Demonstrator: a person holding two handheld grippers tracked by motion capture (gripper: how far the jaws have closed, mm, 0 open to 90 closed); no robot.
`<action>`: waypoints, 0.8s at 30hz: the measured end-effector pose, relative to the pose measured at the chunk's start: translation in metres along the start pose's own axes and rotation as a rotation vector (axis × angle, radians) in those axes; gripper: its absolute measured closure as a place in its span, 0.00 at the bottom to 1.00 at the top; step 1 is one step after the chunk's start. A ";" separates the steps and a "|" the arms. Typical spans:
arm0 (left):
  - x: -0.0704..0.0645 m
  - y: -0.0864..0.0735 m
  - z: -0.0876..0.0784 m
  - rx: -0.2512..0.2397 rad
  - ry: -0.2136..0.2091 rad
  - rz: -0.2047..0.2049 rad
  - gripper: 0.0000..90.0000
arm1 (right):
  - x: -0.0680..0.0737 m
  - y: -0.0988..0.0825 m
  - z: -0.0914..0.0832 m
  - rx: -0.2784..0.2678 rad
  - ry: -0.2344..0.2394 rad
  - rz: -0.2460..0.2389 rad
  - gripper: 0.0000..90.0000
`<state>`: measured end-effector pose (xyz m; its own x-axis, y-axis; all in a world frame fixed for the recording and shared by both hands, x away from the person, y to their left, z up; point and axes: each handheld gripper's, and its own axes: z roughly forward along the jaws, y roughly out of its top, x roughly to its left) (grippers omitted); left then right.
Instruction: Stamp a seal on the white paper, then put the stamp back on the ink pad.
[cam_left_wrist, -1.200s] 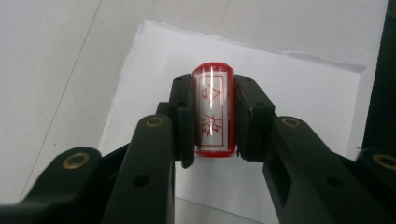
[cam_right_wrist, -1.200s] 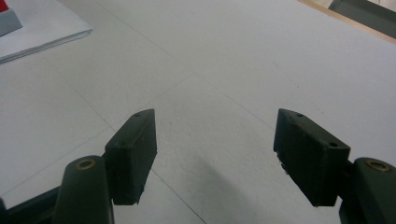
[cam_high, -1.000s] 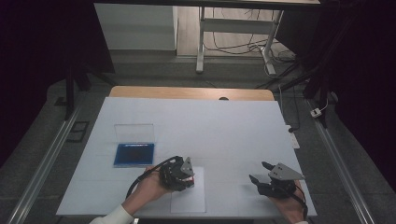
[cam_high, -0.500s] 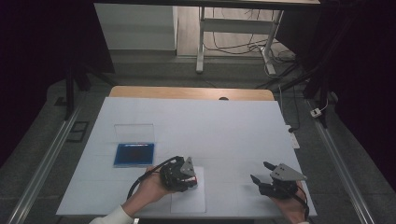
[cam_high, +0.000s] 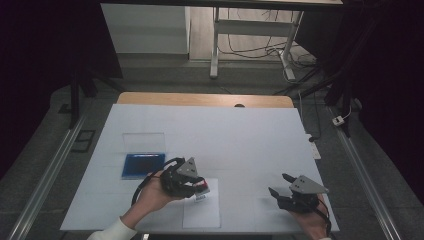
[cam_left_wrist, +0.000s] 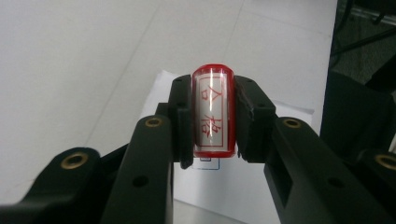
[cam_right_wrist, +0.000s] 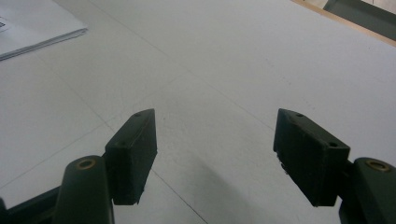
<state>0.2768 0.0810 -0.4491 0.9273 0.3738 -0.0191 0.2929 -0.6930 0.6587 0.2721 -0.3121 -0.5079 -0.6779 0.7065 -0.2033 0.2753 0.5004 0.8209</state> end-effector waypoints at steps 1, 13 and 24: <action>0.001 0.000 -0.003 -0.007 0.000 -0.002 0.78 | 0.000 0.000 0.000 0.002 -0.001 0.000 0.33; 0.015 -0.007 -0.027 -0.063 0.030 -0.043 0.78 | 0.000 0.000 0.000 0.004 -0.001 0.001 0.33; 0.032 -0.020 -0.042 -0.091 0.078 -0.105 0.78 | 0.000 -0.001 0.001 0.009 -0.001 0.001 0.33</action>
<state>0.2911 0.1330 -0.4317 0.8706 0.4906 -0.0357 0.3621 -0.5900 0.7216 0.2726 -0.3121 -0.5090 -0.6767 0.7077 -0.2031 0.2820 0.5039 0.8164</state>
